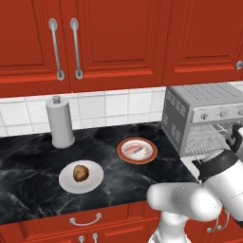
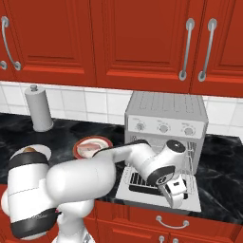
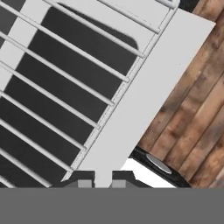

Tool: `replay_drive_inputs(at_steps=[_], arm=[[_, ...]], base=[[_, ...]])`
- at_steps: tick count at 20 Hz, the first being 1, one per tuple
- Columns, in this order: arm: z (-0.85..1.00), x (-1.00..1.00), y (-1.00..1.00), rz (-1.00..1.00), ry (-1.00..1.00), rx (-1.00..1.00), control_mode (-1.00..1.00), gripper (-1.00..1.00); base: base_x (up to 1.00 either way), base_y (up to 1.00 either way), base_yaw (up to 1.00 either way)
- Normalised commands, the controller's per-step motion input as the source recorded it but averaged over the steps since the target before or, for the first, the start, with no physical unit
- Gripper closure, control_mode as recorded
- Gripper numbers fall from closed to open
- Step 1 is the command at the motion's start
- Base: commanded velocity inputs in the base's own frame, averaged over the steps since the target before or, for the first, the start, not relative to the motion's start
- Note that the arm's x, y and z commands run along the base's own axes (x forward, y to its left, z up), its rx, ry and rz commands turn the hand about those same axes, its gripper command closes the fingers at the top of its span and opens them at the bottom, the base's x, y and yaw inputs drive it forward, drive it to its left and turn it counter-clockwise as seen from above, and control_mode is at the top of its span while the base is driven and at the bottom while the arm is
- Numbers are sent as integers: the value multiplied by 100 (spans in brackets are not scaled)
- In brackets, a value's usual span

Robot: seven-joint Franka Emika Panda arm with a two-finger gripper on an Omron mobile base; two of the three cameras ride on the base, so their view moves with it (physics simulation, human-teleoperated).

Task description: Open the toaster oven door. Place the bread on the top rack in the toaster oven and place the steak on the bottom rack.

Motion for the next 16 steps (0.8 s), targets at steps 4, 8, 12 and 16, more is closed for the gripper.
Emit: replay_drive_inputs(at_steps=[4,8,12,16], arm=[[40,-17,6,0,0,12,-100,100],[50,-23,13,0,4,0,-100,100],[44,-22,18,0,4,-3,-100,100],[21,-26,34,1,5,-10,-100,100]], base=[[0,0,0],[0,0,0],[0,0,0],[0,0,0]])
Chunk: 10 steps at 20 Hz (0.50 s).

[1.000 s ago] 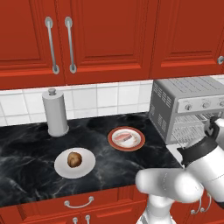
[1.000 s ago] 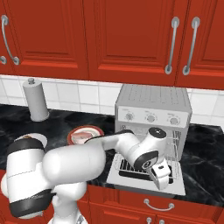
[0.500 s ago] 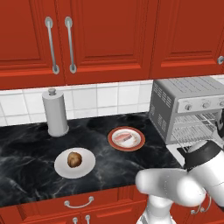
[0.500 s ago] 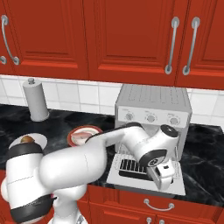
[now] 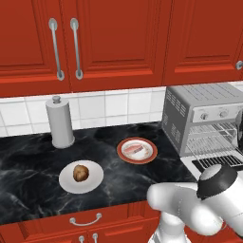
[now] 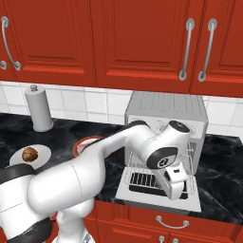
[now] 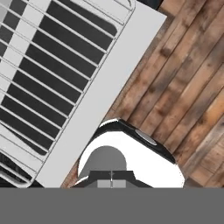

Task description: Open the toaster oven door. Place the bread on the top rack in the toaster oven and place the steak on the bottom rack.

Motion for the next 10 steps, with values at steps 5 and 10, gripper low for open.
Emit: replay_drive_inputs(at_steps=[5,10], arm=[[6,-22,39,10,1,-10,-100,100],[13,-11,46,19,0,-4,-100,100]], base=[[0,0,0],[0,0,0]])
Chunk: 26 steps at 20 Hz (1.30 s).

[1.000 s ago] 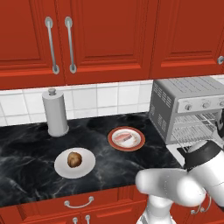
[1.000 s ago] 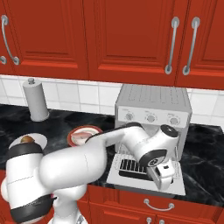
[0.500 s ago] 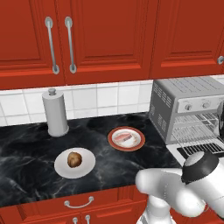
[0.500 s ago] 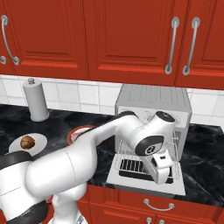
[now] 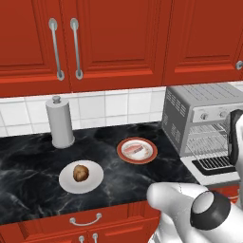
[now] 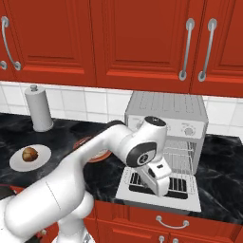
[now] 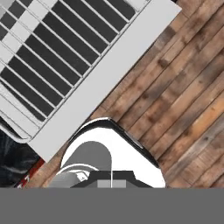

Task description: Open the toaster oven door. Place the bread on the top rack in the toaster oven and place the steak on the bottom rack.

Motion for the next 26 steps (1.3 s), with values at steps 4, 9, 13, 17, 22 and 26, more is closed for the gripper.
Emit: replay_drive_inputs(at_steps=[4,9,13,17,22,26], arm=[[21,-3,57,22,0,-5,-100,-100],[22,0,56,21,0,-6,-100,-100],[21,0,51,18,0,-7,-100,-100],[16,-2,43,20,0,-6,-100,-100],[10,-5,43,18,0,-4,-100,-100],[10,-5,45,18,0,0,-100,-100]], base=[[0,0,0],[0,0,0],[0,0,0],[0,0,0],[0,0,0],[0,0,0]])
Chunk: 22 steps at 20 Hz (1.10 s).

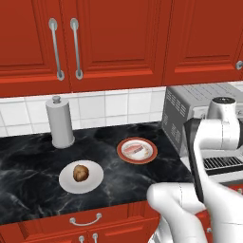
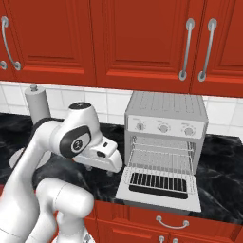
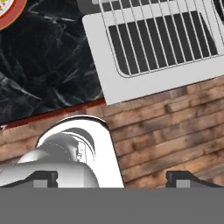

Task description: Open the toaster oven door. Place the bread on the top rack in the toaster oven and place the steak on the bottom rack.

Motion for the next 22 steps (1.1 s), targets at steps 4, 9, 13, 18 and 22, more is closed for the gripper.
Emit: replay_drive_inputs(at_steps=[4,9,13,18,22], arm=[[11,-1,48,18,0,0,-100,-100],[12,0,49,20,0,0,-100,-100],[4,6,56,16,0,0,-100,-100],[4,22,44,4,-1,0,-100,-100],[0,32,38,-5,-9,1,-100,-100]], base=[[0,0,0],[0,0,0],[0,0,0],[0,0,0],[0,0,0]])
